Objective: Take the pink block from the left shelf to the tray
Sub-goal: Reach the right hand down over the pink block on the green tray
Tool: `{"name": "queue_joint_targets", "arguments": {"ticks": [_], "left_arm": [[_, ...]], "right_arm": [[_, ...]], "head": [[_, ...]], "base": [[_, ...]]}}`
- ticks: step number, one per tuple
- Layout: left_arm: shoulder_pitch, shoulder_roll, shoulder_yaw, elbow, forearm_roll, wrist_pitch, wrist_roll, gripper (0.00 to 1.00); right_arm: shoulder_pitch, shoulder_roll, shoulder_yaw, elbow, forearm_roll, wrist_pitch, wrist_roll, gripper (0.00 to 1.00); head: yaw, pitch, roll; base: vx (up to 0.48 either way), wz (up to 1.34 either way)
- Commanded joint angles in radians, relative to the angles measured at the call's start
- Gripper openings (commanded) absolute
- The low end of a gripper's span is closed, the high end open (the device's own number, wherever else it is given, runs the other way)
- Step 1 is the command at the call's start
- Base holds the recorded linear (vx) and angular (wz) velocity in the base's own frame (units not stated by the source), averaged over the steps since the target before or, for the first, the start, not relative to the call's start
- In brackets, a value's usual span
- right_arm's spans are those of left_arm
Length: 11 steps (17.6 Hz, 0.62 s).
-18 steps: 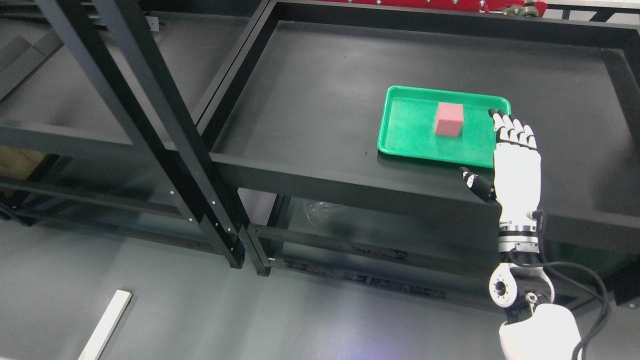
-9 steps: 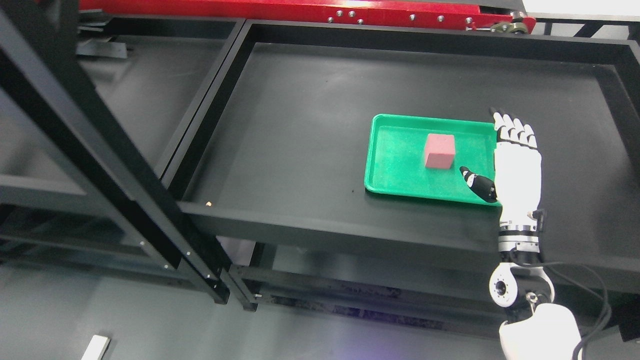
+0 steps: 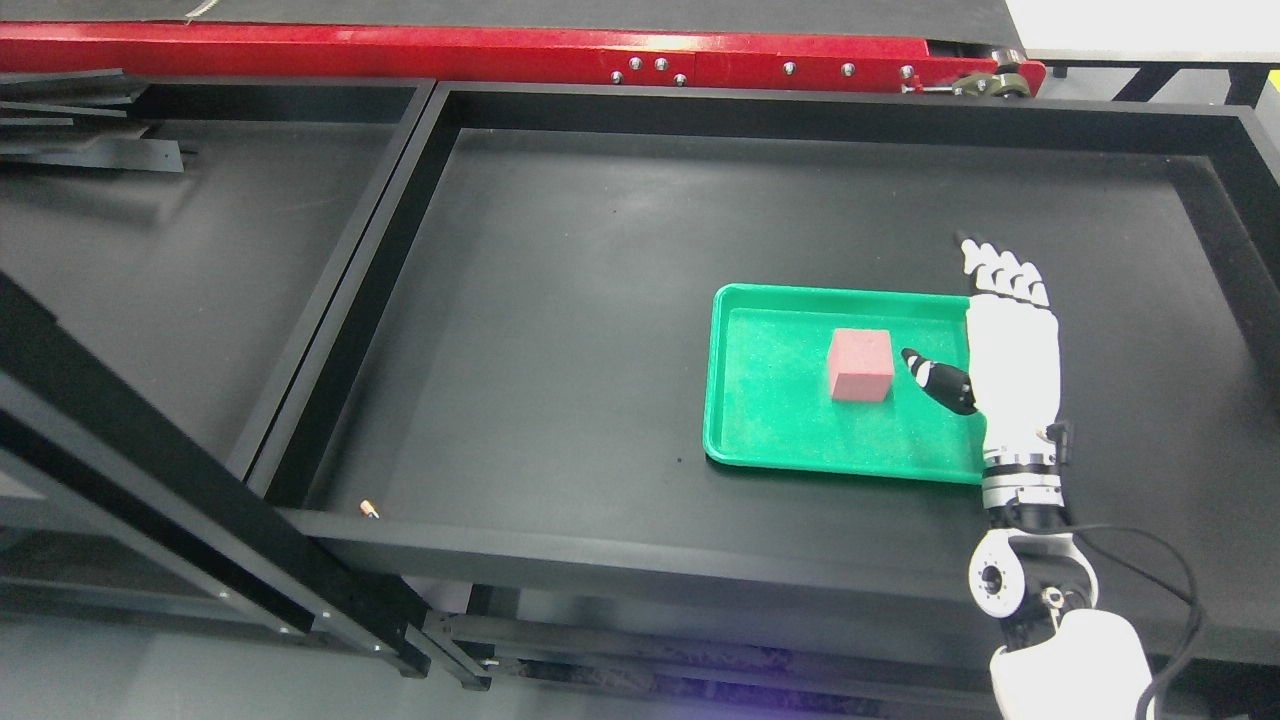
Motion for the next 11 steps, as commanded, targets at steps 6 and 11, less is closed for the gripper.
{"name": "queue_joint_targets", "arguments": {"ticks": [6, 11], "left_arm": [[0.032, 0.017, 0.0, -0.017, 0.0, 0.0, 0.0, 1.0], [0.032, 0.017, 0.0, -0.017, 0.0, 0.0, 0.0, 1.0]], "right_arm": [[-0.011, -0.017, 0.035, 0.064, -0.008, -0.005, 0.263, 0.99], [0.012, -0.017, 0.035, 0.079, -0.025, -0.002, 0.4, 0.99]], "head": [[0.0, 0.0, 0.0], [0.0, 0.0, 0.0]], "base": [[0.116, -0.01], [0.074, -0.01]]}}
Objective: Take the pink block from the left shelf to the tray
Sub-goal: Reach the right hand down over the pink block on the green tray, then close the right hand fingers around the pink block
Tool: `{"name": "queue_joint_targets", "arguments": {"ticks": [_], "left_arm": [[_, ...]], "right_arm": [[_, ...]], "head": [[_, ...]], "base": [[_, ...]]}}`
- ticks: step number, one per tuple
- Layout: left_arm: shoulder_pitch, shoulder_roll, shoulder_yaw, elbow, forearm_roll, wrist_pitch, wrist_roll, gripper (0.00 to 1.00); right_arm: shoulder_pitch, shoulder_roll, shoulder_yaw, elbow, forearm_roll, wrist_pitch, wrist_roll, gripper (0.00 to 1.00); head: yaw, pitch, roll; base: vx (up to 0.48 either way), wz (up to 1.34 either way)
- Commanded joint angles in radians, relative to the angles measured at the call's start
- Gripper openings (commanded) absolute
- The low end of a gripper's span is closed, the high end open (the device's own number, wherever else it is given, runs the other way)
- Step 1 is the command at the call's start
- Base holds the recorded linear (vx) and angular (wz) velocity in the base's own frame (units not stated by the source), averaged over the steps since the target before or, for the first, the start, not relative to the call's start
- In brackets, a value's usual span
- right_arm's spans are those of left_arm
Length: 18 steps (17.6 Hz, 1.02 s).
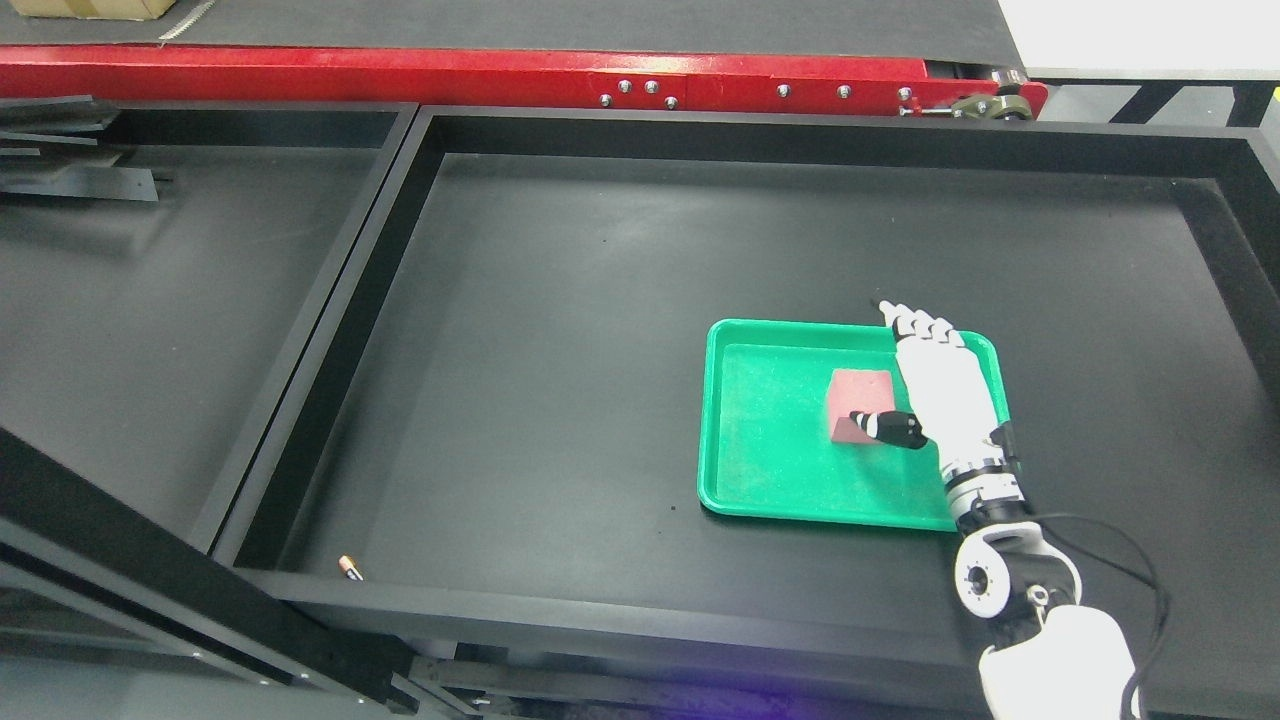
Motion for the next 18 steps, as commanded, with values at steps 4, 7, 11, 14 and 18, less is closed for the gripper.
{"name": "queue_joint_targets", "arguments": {"ticks": [4, 7, 11, 14, 18], "left_arm": [[0.032, 0.017, 0.0, -0.017, 0.0, 0.0, 0.0, 1.0], [0.032, 0.017, 0.0, -0.017, 0.0, 0.0, 0.0, 1.0], [0.032, 0.017, 0.0, -0.017, 0.0, 0.0, 0.0, 1.0], [0.032, 0.017, 0.0, -0.017, 0.0, 0.0, 0.0, 1.0], [0.032, 0.017, 0.0, -0.017, 0.0, 0.0, 0.0, 1.0]], "right_arm": [[0.014, -0.018, 0.012, 0.036, -0.09, -0.002, 0.085, 0.99], [0.008, -0.018, 0.012, 0.037, -0.093, -0.003, 0.085, 0.99], [0.002, -0.018, 0.012, 0.068, -0.093, -0.003, 0.089, 0.99], [0.002, -0.018, 0.012, 0.074, -0.093, -0.003, 0.094, 0.99], [0.002, -0.018, 0.012, 0.086, -0.093, -0.003, 0.125, 0.99]], "head": [[0.0, 0.0, 0.0], [0.0, 0.0, 0.0], [0.0, 0.0, 0.0], [0.0, 0.0, 0.0], [0.0, 0.0, 0.0]], "base": [[0.043, -0.03], [0.033, -0.01], [0.045, -0.01], [0.046, -0.03], [0.027, 0.0]]}}
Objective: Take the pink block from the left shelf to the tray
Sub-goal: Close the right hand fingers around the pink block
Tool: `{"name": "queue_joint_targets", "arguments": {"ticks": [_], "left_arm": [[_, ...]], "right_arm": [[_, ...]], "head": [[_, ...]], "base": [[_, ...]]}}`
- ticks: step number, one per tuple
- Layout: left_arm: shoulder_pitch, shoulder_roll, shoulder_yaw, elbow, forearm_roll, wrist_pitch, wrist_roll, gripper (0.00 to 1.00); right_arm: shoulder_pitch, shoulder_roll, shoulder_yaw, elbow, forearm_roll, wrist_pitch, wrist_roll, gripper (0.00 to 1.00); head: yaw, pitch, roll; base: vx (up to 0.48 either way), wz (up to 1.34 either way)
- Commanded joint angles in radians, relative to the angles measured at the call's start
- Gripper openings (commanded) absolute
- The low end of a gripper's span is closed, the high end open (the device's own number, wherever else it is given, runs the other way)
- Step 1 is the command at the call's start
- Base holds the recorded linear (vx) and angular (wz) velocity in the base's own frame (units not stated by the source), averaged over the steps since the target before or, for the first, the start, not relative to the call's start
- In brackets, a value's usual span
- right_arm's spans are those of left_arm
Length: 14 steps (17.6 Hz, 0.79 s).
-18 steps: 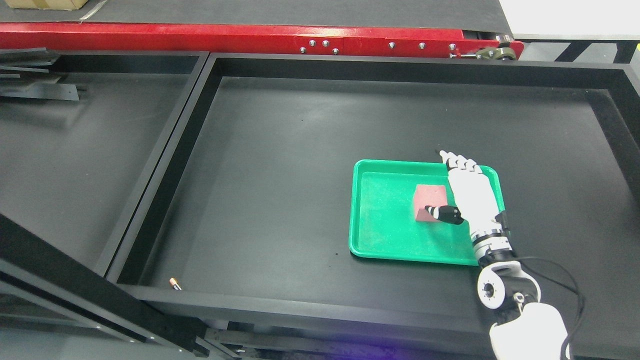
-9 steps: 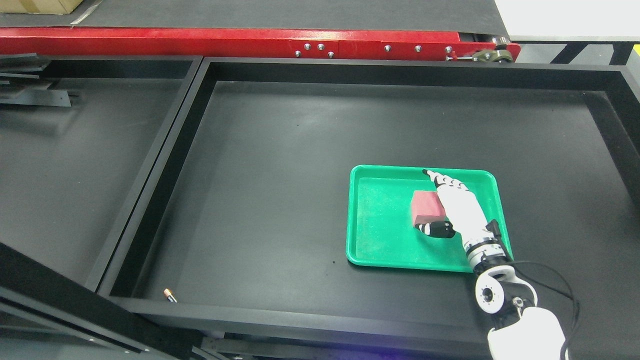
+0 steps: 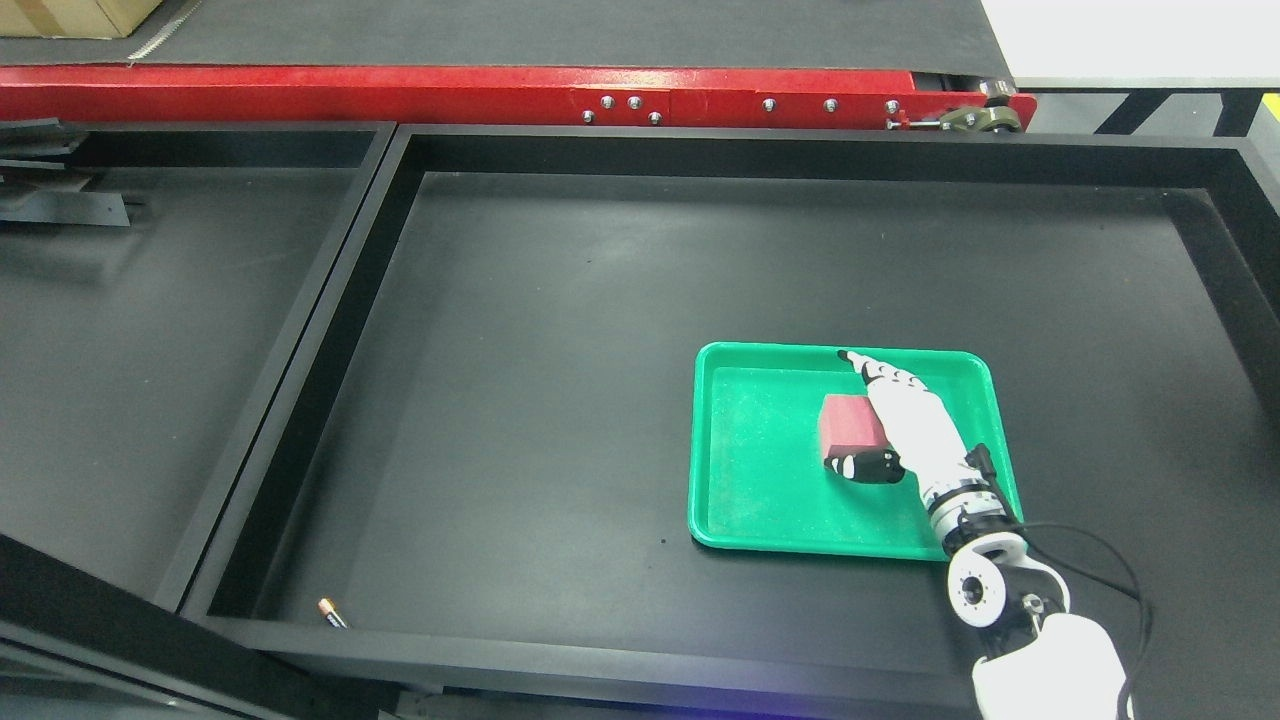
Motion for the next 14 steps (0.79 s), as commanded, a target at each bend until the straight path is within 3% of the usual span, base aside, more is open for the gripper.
{"name": "queue_joint_targets", "arguments": {"ticks": [1, 10, 12, 14], "left_arm": [[0.032, 0.017, 0.0, -0.017, 0.0, 0.0, 0.0, 1.0], [0.032, 0.017, 0.0, -0.017, 0.0, 0.0, 0.0, 1.0], [0.032, 0.017, 0.0, -0.017, 0.0, 0.0, 0.0, 1.0], [0.032, 0.017, 0.0, -0.017, 0.0, 0.0, 0.0, 1.0]], "right_arm": [[-0.002, -0.018, 0.002, 0.035, -0.004, 0.001, 0.014, 0.99], [0.0, -0.018, 0.002, 0.063, -0.003, 0.007, 0.031, 0.98], [0.0, -0.018, 0.001, 0.064, -0.002, 0.015, 0.03, 0.92], [-0.002, -0.018, -0.004, 0.067, -0.001, 0.041, 0.022, 0.8]], "head": [[0.0, 0.0, 0.0], [0.0, 0.0, 0.0], [0.0, 0.0, 0.0], [0.0, 0.0, 0.0]], "base": [[0.011, 0.0], [0.0, 0.0], [0.0, 0.0], [0.0, 0.0]]}}
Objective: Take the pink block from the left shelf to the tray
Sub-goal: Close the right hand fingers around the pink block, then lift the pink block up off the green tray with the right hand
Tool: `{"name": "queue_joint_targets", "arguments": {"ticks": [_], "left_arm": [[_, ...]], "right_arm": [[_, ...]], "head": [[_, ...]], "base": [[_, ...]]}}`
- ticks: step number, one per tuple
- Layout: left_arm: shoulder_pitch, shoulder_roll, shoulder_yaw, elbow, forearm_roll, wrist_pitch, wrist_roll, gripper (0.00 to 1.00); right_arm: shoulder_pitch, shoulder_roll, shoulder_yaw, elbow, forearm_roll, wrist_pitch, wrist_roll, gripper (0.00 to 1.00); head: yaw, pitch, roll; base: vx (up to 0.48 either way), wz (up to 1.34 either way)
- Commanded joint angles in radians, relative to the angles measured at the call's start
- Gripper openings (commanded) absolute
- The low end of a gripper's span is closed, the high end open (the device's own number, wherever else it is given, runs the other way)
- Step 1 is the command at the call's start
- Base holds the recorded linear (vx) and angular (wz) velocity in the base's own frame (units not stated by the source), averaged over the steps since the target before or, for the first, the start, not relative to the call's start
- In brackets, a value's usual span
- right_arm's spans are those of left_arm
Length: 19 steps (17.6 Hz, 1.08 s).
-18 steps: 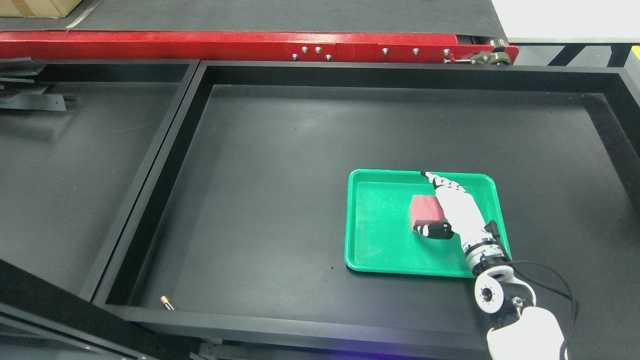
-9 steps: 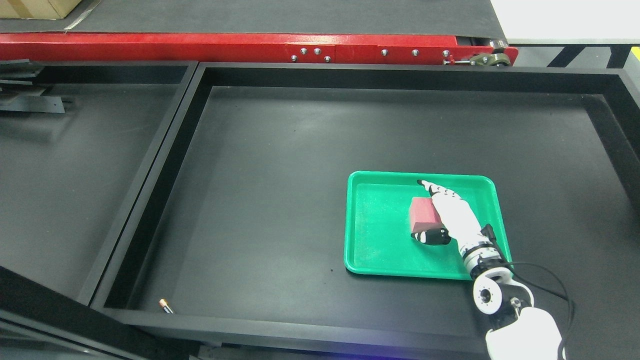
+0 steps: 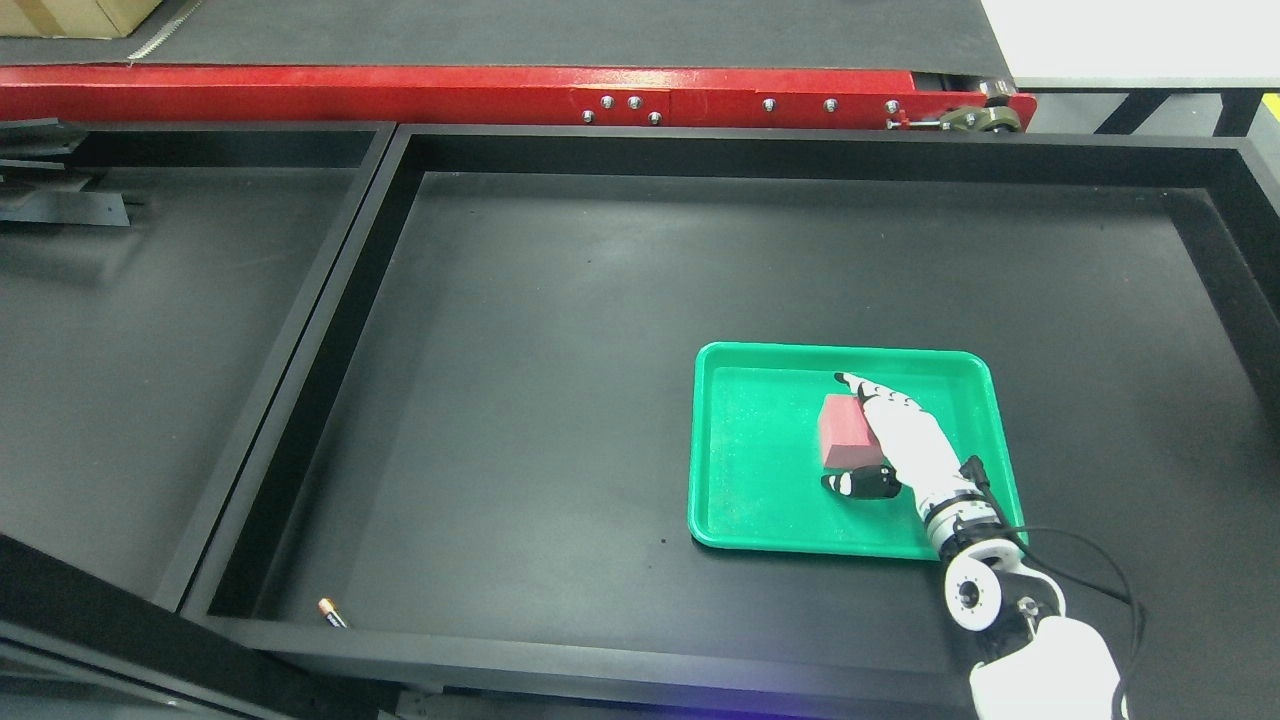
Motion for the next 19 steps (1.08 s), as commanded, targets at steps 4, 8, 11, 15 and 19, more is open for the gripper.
{"name": "queue_joint_targets", "arguments": {"ticks": [4, 8, 11, 15, 19], "left_arm": [[0.032, 0.017, 0.0, -0.017, 0.0, 0.0, 0.0, 1.0], [0.032, 0.017, 0.0, -0.017, 0.0, 0.0, 0.0, 1.0], [0.032, 0.017, 0.0, -0.017, 0.0, 0.0, 0.0, 1.0], [0.032, 0.017, 0.0, -0.017, 0.0, 0.0, 0.0, 1.0], [0.032, 0.017, 0.0, -0.017, 0.0, 0.0, 0.0, 1.0]], "right_arm": [[-0.001, -0.018, -0.01, 0.028, 0.005, 0.026, -0.015, 0.61], [0.0, -0.018, -0.011, 0.023, 0.007, 0.02, -0.048, 0.38], [0.0, -0.018, -0.011, 0.017, 0.007, -0.002, -0.134, 0.04], [0.0, -0.018, -0.011, -0.01, 0.005, -0.003, -0.205, 0.03], [0.02, -0.018, -0.013, -0.101, 0.004, -0.018, -0.349, 0.03]], "head": [[0.0, 0.0, 0.0], [0.0, 0.0, 0.0], [0.0, 0.0, 0.0], [0.0, 0.0, 0.0], [0.0, 0.0, 0.0]], "base": [[0.0, 0.0], [0.0, 0.0], [0.0, 0.0], [0.0, 0.0], [0.0, 0.0]]}}
